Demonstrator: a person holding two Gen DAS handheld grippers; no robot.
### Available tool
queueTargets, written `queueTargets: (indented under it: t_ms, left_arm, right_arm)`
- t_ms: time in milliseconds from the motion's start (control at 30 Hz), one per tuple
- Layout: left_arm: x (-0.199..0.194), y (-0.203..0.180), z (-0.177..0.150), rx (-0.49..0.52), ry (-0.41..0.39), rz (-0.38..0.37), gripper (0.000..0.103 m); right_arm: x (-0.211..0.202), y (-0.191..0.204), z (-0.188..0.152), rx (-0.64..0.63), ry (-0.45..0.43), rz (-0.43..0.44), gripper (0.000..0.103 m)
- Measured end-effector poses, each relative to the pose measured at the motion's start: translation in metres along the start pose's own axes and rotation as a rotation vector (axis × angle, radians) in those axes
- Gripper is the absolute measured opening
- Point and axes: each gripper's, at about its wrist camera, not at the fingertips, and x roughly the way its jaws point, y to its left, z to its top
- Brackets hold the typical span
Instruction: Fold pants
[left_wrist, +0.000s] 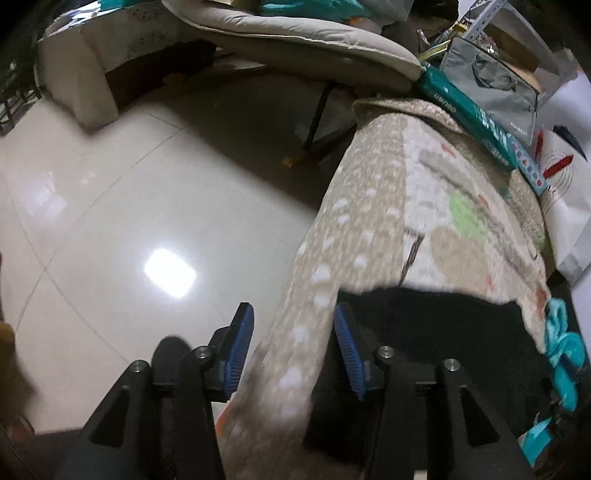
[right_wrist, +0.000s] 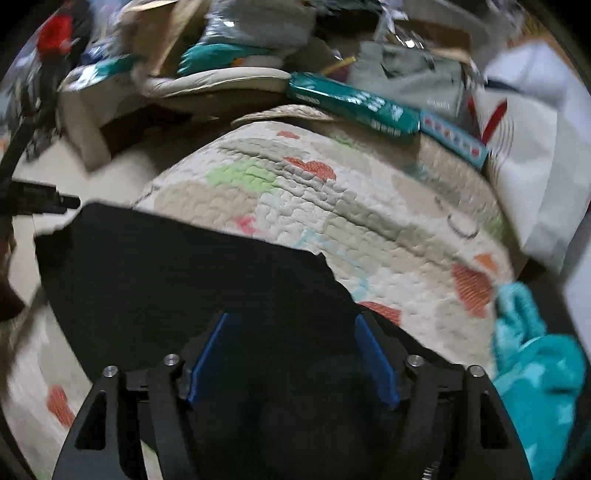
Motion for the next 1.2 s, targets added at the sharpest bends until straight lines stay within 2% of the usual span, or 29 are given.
queueTargets:
  t_ms: [100, 200, 300, 533, 767, 900, 1100, 1200]
  left_arm:
    - [-0.015, 0.003, -0.018, 0.025, -0.027, 0.05, 0.044]
    - [-0.036, 0.006, -0.032, 0.017, -0.055, 0.038, 0.045]
    - [-0.053, 0.004, -0.044, 0.036, -0.071, 0.049, 0.046]
    - [-0.082, -0.009, -0.057, 0.071, -0.106, 0.074, 0.046]
    - [-0.105, -0.032, -0.062, 0.158, -0.184, 0.157, 0.046]
    - [-0.107, -0.04, -0.063, 0.17, -0.198, 0.2, 0.051]
    - [-0.1, -0.04, -0.062, 0.162, -0.168, 0.169, 0.051]
    - [-0.095, -0.035, -0.054, 0.088, -0.138, 0.1, 0.052]
  right_arm:
    - [-0.009, -0.003, -0.005, 0.022, -0.028, 0.007, 0.078]
    - [-0.011, -0.003, -0.003, 0.085, -0.037, 0.055, 0.078]
    - [-0.02, 0.009, 0.004, 0.076, -0.072, 0.076, 0.078]
    - [-0.047, 0.027, 0.005, 0.014, -0.137, 0.054, 0.078]
    - [-0.055, 0.011, 0.002, 0.072, -0.16, 0.013, 0.08]
    - [-0.053, -0.001, -0.001, 0.108, -0.153, -0.007, 0.081]
    - [-0.046, -0.011, -0.006, 0.15, -0.128, -0.012, 0.081]
    - [-0.044, -0.014, -0.008, 0.15, -0.124, -0.018, 0.081]
